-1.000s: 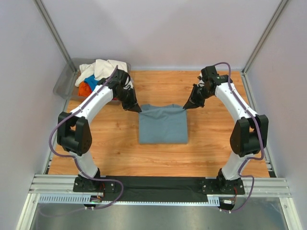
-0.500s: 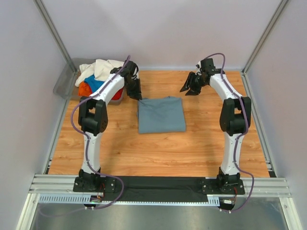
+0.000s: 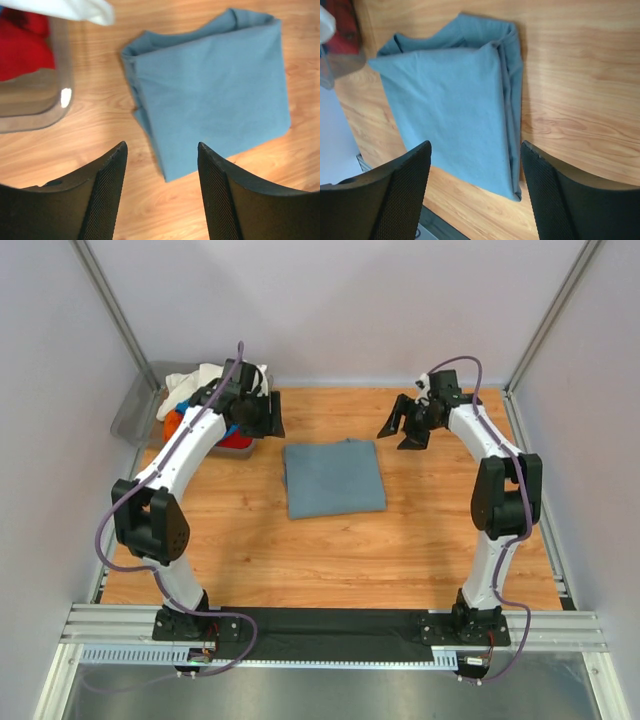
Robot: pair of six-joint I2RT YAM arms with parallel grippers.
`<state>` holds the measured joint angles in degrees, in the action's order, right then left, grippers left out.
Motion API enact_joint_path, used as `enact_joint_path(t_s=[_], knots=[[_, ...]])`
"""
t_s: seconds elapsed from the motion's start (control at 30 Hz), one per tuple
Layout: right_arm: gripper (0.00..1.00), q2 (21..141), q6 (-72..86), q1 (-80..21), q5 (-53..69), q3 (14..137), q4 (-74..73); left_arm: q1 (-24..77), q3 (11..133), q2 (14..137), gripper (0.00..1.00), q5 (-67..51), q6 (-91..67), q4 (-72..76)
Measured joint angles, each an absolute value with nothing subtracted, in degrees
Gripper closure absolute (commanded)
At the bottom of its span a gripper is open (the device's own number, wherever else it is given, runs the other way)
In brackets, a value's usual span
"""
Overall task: Fold and stack the t-shirts
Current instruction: Fold the tshirt
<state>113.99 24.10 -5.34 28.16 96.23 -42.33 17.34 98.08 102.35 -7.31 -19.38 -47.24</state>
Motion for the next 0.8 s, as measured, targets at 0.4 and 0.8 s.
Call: enact_joint_path(t_s=[0.4, 0.8], knots=[[0.93, 108.38, 24.34, -7.64, 32.34, 74.96, -35.38, 24.18, 64.07, 99.37, 0.71, -19.03, -26.65, -28.69], [0.95, 109.93, 29.1, -12.99, 42.72, 70.91, -22.48, 23.86, 63.35, 99.74, 0.73, -21.43, -34.87, -16.84]])
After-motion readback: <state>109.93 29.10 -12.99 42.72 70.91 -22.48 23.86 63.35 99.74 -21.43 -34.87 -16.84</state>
